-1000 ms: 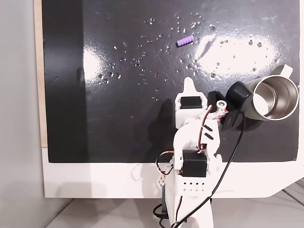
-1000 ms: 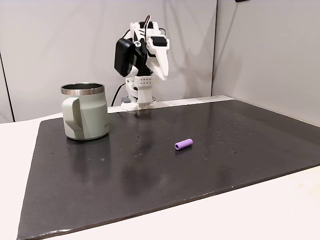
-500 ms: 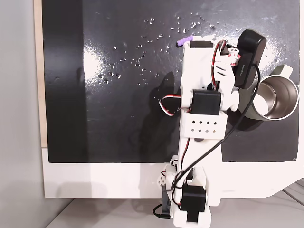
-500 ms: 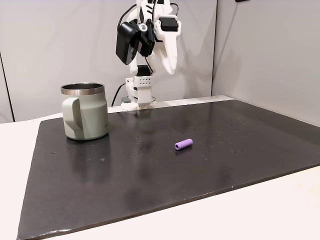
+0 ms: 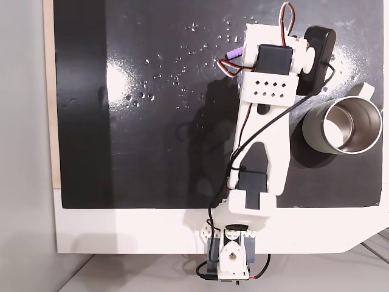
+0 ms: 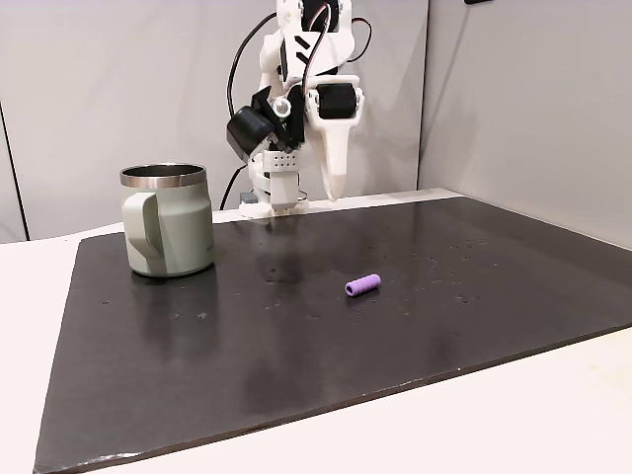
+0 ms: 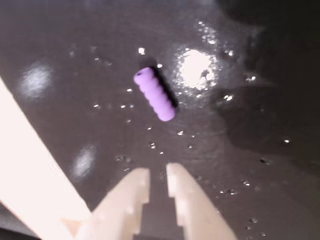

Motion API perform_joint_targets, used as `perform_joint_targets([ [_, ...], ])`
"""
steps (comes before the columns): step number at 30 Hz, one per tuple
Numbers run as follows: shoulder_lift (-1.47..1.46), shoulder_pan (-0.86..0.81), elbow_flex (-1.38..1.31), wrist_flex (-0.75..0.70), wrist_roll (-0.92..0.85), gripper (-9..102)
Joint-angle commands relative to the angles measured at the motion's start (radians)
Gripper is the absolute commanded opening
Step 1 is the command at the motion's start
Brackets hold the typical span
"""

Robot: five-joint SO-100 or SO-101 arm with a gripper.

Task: Grasp a pengrip and put it in the cup.

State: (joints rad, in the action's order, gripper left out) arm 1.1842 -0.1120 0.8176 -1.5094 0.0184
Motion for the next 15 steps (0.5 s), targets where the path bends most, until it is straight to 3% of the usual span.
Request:
perform_joint_targets([
  [1,-0.058,0.023,-0.201,-0.098,0.015,1],
  [11,-0.158,0.035,-0.345,-0.195,0.038,0],
  [15,-0.169,0.034,-0.345,-0.202,0.041,6],
])
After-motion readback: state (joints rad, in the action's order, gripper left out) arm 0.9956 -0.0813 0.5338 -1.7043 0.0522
